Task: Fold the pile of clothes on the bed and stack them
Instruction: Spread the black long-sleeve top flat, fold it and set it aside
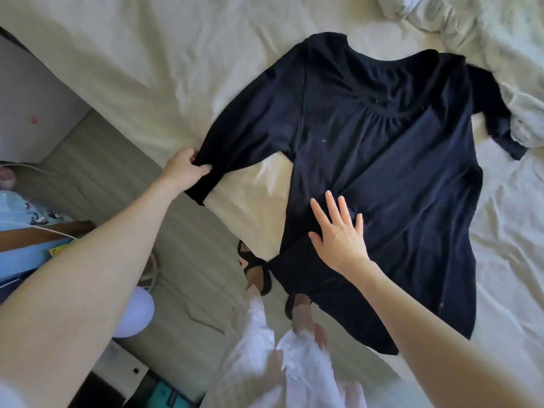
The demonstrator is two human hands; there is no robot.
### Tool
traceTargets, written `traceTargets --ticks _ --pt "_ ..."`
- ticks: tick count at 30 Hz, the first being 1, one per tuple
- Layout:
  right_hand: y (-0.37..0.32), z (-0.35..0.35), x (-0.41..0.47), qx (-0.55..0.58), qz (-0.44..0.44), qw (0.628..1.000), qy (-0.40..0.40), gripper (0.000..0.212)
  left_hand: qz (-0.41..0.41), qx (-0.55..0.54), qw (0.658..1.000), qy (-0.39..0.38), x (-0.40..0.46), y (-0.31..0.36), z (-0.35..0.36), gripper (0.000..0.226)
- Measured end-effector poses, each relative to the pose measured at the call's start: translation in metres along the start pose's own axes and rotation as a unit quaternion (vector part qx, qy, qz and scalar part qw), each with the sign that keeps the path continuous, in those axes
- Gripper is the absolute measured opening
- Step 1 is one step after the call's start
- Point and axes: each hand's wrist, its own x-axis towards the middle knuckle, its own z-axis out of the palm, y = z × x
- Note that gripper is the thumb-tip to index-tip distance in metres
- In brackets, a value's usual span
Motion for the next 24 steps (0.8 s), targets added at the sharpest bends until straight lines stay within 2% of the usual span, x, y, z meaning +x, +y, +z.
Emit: traceTargets --ticks 3,6,8,11,14,17,20,22,24 --pt "0.0 -0.001 0.001 0.01 0.005 1.0 -0.009 0.067 -0.016 0.04 0.997 -0.061 -0.009 -0.031 -0.006 0.032" --pt "-0.002 -0.004 0.001 0.014 0.009 1.0 -0.023 0.068 -0.029 0.077 0.994 -0.067 -0.022 -0.058 -0.016 0.011" --pt "-0.003 -0.007 0.001 0.025 0.011 0.999 -0.027 0.066 -0.009 0.084 0.996 -0.039 -0.035 -0.062 -0.026 0.014" --pt "-0.006 -0.015 0.001 0.082 0.023 0.996 -0.027 0.059 0.064 0.109 0.991 0.033 -0.061 -0.045 -0.038 0.017" --pt "-0.012 -0.03 -0.005 0.232 0.059 0.971 -0.001 0.051 0.117 0.133 0.982 0.069 -0.094 -0.007 -0.036 0.015" --pt "-0.01 -0.046 -0.026 0.441 0.118 0.889 0.02 0.041 0.165 0.121 0.976 0.079 -0.13 0.043 -0.015 0.024" --pt "0.01 -0.05 -0.059 0.626 0.163 0.763 -0.017 0.028 0.236 0.089 0.965 0.071 -0.166 0.096 0.026 0.02" --pt "0.035 -0.042 -0.083 0.688 0.192 0.699 -0.015 0.021 0.275 0.049 0.959 0.039 -0.187 0.128 0.066 0.018" --pt "0.068 -0.028 -0.107 0.714 0.214 0.667 -0.001 0.02 0.293 0.025 0.955 -0.043 -0.207 0.154 0.115 0.03"
